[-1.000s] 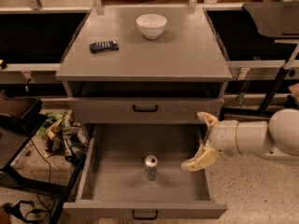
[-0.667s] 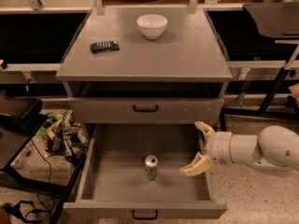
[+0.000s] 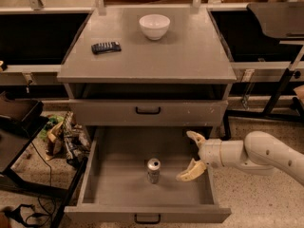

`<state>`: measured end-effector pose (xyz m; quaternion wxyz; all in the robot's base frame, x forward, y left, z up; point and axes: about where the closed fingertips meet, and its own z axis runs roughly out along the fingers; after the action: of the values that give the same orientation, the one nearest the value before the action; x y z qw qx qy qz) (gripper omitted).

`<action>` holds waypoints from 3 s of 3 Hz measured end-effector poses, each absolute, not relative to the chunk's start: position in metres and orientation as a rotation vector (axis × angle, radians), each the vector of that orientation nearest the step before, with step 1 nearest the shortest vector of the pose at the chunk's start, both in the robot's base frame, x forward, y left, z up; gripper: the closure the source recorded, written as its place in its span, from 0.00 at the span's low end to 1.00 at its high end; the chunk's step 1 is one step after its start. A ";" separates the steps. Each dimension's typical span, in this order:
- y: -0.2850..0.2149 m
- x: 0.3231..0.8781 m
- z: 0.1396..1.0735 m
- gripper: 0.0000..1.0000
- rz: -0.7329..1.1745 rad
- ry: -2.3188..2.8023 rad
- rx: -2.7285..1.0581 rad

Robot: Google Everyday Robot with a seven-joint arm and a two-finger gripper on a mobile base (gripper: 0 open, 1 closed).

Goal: Pick redbull can from middle drawer and place on counter

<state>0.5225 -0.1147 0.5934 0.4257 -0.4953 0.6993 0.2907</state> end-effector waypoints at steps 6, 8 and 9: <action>-0.045 0.549 0.513 0.00 0.921 1.634 -1.473; -0.044 0.544 0.484 0.00 0.933 1.644 -1.512; -0.045 0.551 0.467 0.00 0.931 1.623 -1.513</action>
Offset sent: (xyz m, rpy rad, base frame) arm 0.0289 0.0320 -0.0456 0.0342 0.0650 0.1035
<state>0.5507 -0.0449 0.4665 0.3594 -0.5869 0.6292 0.3611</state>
